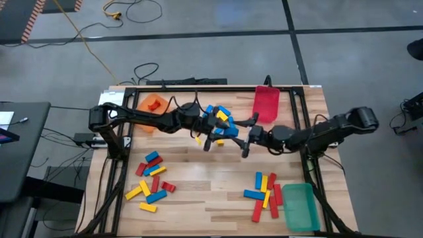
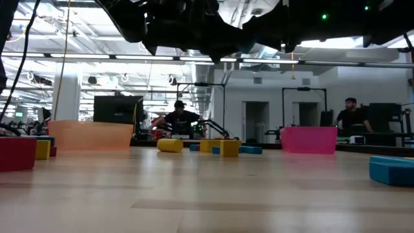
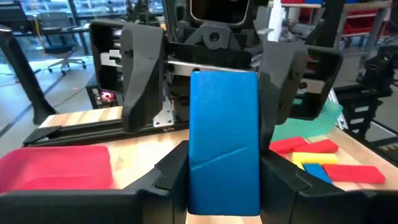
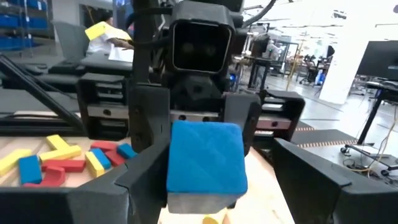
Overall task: Sort blocks
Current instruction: Put the blue block into the red bin
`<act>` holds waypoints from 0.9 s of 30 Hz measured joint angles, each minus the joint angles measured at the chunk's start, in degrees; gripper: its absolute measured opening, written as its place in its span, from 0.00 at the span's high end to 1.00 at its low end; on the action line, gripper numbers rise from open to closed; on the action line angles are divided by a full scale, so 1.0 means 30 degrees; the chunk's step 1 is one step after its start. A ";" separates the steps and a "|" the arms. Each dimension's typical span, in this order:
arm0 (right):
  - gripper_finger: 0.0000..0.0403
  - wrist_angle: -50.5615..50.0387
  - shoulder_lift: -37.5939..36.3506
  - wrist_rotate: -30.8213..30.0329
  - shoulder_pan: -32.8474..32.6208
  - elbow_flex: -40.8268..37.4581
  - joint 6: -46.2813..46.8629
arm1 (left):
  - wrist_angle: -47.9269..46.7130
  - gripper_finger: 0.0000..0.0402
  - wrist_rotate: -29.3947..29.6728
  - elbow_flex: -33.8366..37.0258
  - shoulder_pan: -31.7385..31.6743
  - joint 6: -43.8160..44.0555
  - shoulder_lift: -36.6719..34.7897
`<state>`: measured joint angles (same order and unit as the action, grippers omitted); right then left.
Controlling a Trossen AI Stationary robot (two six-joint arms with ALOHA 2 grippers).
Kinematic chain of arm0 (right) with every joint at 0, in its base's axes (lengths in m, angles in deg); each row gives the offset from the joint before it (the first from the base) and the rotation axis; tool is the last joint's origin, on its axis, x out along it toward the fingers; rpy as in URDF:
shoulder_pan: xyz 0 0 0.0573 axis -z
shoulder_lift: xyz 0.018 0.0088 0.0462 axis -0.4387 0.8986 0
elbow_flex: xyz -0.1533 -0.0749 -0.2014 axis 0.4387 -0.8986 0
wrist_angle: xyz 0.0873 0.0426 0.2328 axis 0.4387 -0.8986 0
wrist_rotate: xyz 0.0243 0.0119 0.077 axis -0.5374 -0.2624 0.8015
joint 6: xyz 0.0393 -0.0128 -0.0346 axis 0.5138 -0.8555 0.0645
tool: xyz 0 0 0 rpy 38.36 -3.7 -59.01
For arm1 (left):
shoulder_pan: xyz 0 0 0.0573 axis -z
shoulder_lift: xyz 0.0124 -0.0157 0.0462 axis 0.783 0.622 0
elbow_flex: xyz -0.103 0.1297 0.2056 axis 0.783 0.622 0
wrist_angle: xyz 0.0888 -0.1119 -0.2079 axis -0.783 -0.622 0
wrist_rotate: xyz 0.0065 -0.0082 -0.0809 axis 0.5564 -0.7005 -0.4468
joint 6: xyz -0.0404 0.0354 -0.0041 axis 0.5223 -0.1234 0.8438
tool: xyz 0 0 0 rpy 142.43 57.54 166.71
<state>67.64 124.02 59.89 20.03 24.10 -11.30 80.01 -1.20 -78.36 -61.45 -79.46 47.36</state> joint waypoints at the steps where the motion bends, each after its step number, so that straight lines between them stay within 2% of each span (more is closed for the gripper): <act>1: 0.28 -0.0051 0.0026 0.0002 -0.0110 0.0073 -0.0007 | -0.0183 0.69 -0.0030 0.0000 0.0000 -0.0056 0.0000; 6: 0.30 -0.0699 -0.0177 -0.0024 -0.0540 0.0189 0.0007 | -0.0695 0.69 -0.0030 0.0000 -0.0015 -0.0445 0.0000; 10: 0.35 -0.1577 -0.0611 -0.0068 -0.0635 0.0189 0.0440 | -0.0622 0.69 -0.0030 0.0000 -0.0015 -0.0521 0.0000; 21: 0.70 -0.3179 -0.1650 -0.0010 -0.0628 0.0189 0.0591 | -0.0566 0.69 -0.0058 -0.0007 -0.0044 -0.0601 0.0000; 24: 0.71 -0.3349 -0.1715 -0.0002 -0.0628 0.0189 0.0597 | -0.0578 0.68 -0.0044 -0.0007 -0.0079 -0.0594 0.0000; 27: 0.71 -0.3497 -0.1715 -0.0014 -0.0601 0.0233 0.0546 | -0.0621 0.62 0.0077 -0.0007 -0.0161 -0.0384 0.0000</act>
<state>57.15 118.88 59.85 18.22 24.79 -9.67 78.15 -0.97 -78.38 -61.93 -80.62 47.36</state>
